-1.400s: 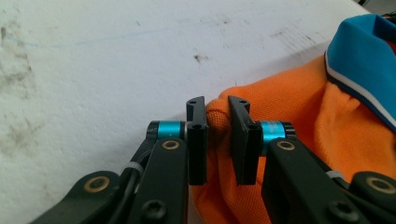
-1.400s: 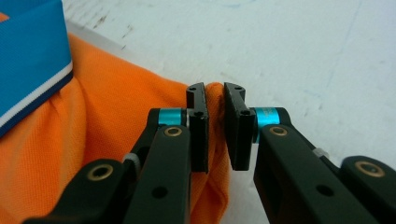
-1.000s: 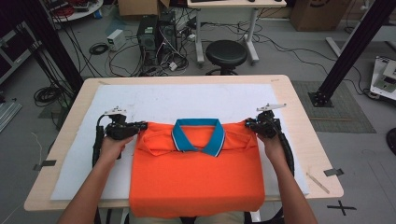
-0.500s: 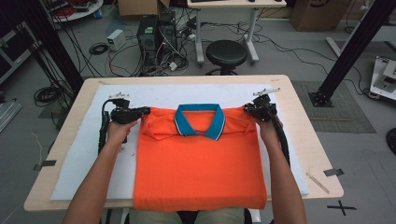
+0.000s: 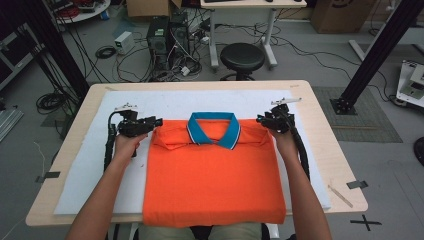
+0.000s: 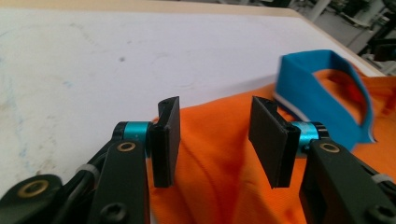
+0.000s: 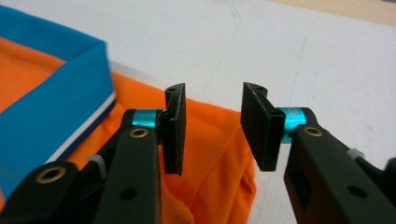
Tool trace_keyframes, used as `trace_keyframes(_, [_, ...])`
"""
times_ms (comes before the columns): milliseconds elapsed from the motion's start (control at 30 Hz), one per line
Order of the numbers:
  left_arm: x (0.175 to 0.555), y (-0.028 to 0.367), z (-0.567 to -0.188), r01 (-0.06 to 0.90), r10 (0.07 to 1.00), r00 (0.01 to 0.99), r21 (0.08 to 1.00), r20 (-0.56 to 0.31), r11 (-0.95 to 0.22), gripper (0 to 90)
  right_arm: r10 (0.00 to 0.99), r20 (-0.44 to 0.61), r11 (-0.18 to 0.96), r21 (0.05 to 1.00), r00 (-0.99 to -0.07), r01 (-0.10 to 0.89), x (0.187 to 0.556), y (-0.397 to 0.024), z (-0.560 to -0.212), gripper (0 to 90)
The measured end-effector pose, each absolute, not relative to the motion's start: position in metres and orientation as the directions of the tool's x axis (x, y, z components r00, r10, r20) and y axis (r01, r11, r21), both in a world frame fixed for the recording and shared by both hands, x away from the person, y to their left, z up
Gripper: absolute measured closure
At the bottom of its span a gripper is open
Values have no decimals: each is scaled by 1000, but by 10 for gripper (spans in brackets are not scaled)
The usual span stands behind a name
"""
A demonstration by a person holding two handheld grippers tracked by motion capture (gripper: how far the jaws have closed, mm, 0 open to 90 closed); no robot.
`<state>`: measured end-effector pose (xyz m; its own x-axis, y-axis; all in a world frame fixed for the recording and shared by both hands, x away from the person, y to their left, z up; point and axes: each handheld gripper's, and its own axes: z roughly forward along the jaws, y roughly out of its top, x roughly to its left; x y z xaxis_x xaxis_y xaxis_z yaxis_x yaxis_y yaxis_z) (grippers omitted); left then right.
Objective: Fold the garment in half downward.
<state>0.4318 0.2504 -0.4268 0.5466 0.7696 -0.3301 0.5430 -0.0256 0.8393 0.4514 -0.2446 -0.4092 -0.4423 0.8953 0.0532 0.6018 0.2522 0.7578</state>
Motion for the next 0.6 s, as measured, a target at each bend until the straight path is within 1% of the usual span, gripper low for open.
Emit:
trace_keyframes(67, [426, 247, -426, 529, 751, 576, 847, -322, -43, 530, 887, 61, 255, 762, -458, 595, 445, -244, -407, 603])
trace_keyframes(167, [420, 243, -431, 523, 754, 587, 849, -296, -74, 510, 876, 66, 264, 763, -477, 590, 436, -245, -406, 603])
trace_keyframes(267, [416, 238, -438, 529, 755, 593, 842, -279, -104, 511, 868, 74, 273, 754, -490, 598, 430, -245, -407, 603])
trace_keyframes(333, [414, 235, -441, 529, 751, 603, 840, -270, -123, 533, 861, 76, 289, 741, -503, 606, 427, -244, -411, 605])
trace_keyframes(400, [412, 233, -444, 531, 748, 610, 836, -261, -142, 587, 854, 61, 319, 723, -517, 613, 425, -243, -414, 640])
trace_keyframes(433, [411, 232, -445, 529, 750, 613, 834, -250, -155, 647, 851, 53, 333, 716, -523, 614, 425, -242, -416, 664])
trace_keyframes(500, [409, 229, -446, 523, 752, 617, 835, -232, -172, 728, 846, 38, 357, 702, -532, 616, 424, -241, -419, 767])
trace_keyframes(533, [408, 229, -446, 518, 754, 619, 836, -221, -181, 783, 844, 28, 366, 699, -535, 615, 423, -240, -420, 818])
trace_keyframes(567, [406, 228, -446, 510, 749, 625, 841, -218, -180, 832, 842, 21, 372, 701, -539, 608, 422, -240, -421, 852])
trace_keyframes(600, [405, 228, -445, 505, 746, 628, 845, -221, -175, 842, 840, 17, 374, 705, -542, 603, 421, -240, -420, 860])
